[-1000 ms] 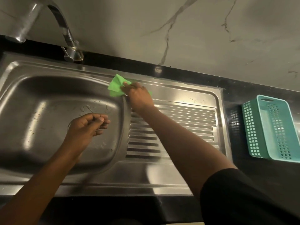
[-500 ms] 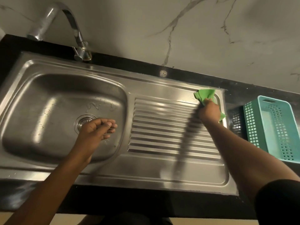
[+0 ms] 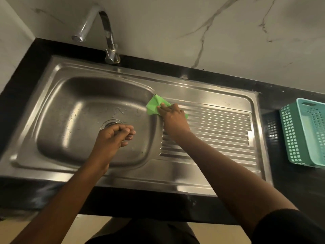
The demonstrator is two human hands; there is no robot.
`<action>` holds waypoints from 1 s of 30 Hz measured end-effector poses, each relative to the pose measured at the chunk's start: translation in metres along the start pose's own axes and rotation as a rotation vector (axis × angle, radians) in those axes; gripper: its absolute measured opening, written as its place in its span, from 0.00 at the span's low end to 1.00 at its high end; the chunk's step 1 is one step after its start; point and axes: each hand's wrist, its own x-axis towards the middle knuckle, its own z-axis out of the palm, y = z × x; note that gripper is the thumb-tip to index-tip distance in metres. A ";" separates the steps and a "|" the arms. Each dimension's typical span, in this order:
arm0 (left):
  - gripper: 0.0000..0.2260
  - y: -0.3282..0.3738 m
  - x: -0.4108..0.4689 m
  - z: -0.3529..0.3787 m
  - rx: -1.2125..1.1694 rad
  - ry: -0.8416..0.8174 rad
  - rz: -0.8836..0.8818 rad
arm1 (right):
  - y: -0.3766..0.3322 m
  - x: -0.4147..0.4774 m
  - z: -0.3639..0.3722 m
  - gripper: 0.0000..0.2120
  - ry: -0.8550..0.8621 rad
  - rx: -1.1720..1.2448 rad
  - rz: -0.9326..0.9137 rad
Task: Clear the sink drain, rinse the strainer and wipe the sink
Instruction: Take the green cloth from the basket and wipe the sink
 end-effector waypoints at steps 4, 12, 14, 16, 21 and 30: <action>0.08 -0.001 -0.002 -0.017 0.027 -0.038 0.018 | -0.011 -0.044 0.014 0.37 -0.065 -0.050 -0.030; 0.08 -0.007 -0.010 -0.030 0.055 -0.085 0.055 | -0.053 -0.163 0.037 0.26 -0.069 0.103 -0.077; 0.08 -0.009 -0.017 -0.026 0.050 -0.096 0.061 | -0.059 -0.182 0.040 0.27 -0.087 0.157 -0.065; 0.08 -0.010 -0.024 -0.020 0.040 -0.104 0.059 | -0.060 -0.194 0.038 0.26 -0.093 0.216 -0.064; 0.08 -0.011 -0.047 -0.007 0.045 -0.106 0.063 | -0.028 -0.223 0.025 0.26 -0.107 0.207 -0.169; 0.08 -0.023 -0.096 -0.013 0.086 -0.074 0.071 | 0.118 -0.295 0.021 0.24 0.089 0.106 0.509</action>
